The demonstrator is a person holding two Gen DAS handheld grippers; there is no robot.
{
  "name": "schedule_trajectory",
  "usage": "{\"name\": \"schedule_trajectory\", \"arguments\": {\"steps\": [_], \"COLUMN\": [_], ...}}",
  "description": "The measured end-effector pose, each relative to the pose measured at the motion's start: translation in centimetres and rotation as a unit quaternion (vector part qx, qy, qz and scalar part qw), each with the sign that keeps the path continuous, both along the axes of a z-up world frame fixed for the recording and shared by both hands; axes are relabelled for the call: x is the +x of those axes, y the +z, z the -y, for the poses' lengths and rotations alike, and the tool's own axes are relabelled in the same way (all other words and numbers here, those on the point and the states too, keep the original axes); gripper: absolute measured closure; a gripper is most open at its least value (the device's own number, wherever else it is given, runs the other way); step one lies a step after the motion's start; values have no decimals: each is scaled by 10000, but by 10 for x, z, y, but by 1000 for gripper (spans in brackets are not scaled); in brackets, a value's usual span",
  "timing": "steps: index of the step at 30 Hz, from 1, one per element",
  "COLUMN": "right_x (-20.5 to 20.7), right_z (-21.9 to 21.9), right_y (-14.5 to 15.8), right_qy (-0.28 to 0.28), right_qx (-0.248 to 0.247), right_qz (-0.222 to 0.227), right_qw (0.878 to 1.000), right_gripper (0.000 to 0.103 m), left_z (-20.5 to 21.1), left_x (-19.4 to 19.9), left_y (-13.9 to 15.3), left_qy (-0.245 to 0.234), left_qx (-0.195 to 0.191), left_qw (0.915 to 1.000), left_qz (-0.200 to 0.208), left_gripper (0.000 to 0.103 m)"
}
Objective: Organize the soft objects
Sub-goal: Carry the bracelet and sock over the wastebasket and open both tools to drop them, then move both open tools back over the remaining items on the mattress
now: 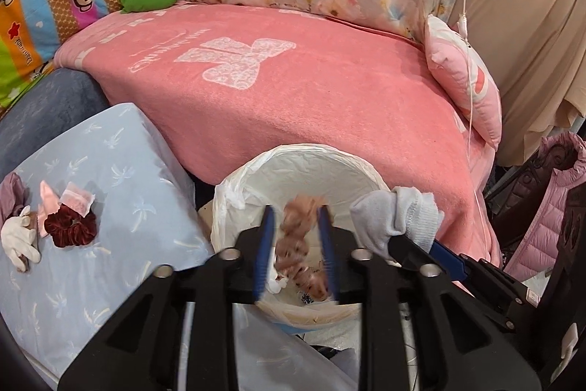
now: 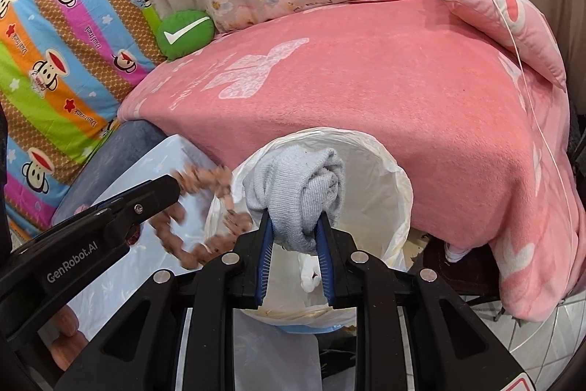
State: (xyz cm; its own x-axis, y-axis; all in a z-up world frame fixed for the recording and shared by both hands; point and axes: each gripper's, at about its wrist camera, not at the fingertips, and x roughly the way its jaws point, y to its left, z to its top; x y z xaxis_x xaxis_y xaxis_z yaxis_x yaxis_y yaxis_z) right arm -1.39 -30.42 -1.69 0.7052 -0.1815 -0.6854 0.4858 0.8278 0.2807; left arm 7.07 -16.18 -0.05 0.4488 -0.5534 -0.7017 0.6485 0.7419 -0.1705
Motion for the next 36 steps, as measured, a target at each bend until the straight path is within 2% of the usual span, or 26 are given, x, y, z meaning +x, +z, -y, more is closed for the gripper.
{"name": "schedule_trajectory", "arguments": {"steps": [2, 9, 22, 36], "right_x": [2, 12, 42, 78], "right_z": [-1, -13, -68, -152], "right_y": [0, -2, 3, -3], "right_qy": [5, 80, 615, 1445], "right_qx": [-2, -42, -310, -464], "right_qz": [-3, -24, -174, -376], "right_qw": [10000, 10000, 9975, 9877], "right_gripper": [80, 72, 70, 66], "left_z": [-4, -25, -78, -171], "left_x": [3, 13, 28, 49], "left_y": [-1, -7, -14, -28], "left_qy": [167, 458, 933, 1859], "left_qx": [-11, -11, -95, -132], "left_qw": [9999, 9989, 9954, 9818], "left_qz": [13, -87, -206, -360], "left_gripper": [53, 53, 53, 52]}}
